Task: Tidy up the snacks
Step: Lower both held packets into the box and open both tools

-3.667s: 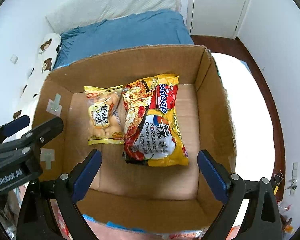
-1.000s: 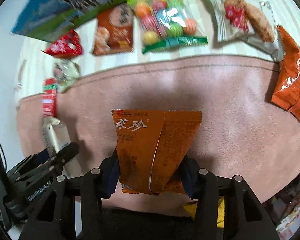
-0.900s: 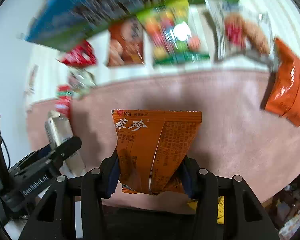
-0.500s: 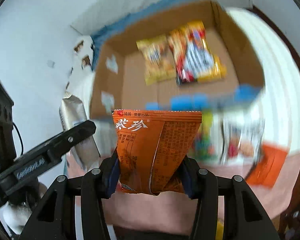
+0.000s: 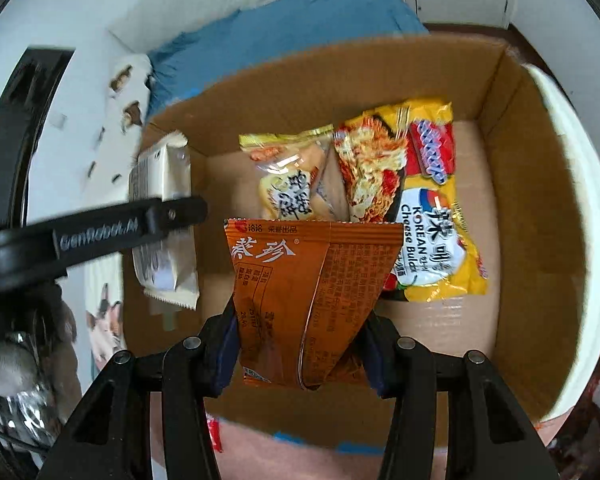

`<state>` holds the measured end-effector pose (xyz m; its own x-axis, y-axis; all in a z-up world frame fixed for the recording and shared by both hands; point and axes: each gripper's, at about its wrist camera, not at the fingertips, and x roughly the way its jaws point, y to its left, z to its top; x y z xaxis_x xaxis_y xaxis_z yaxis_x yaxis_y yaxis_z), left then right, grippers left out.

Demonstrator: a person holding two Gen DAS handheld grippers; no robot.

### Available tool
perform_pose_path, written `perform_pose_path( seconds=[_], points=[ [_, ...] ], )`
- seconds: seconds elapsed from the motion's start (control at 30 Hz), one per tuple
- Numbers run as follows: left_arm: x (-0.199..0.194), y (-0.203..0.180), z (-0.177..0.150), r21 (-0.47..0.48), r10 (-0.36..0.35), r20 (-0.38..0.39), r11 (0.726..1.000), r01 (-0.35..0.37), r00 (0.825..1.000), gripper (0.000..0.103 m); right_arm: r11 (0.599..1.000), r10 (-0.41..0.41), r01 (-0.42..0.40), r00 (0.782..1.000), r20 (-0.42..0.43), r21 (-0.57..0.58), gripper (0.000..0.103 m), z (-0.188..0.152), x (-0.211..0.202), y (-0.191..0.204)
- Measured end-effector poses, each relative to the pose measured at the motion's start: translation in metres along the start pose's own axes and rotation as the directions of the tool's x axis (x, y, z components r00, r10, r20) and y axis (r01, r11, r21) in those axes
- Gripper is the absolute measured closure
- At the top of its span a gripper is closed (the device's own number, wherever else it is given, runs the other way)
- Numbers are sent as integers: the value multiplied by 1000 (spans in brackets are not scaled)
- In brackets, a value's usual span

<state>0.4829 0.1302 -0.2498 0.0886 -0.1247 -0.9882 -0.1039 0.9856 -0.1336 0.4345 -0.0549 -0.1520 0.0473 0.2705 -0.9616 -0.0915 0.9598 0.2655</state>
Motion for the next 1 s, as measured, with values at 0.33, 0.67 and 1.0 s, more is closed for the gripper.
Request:
perform_pose_path(
  seconds=[0.33,0.67,1.0],
  points=[
    [30,-3,32,23,39,-60,999,-38,997,46,1000,-13,12,987,-160,-8,49,14,58,-10],
    [32,-5,52,45,40,-91,998,-36,995,17,999,-40,39,977,-209,-9,15,29,74,-4],
    [15,3,43,14,-2,-56,1000,3,998,15,998,-59,60,986,-159,0,8,30,51,-4]
  ],
)
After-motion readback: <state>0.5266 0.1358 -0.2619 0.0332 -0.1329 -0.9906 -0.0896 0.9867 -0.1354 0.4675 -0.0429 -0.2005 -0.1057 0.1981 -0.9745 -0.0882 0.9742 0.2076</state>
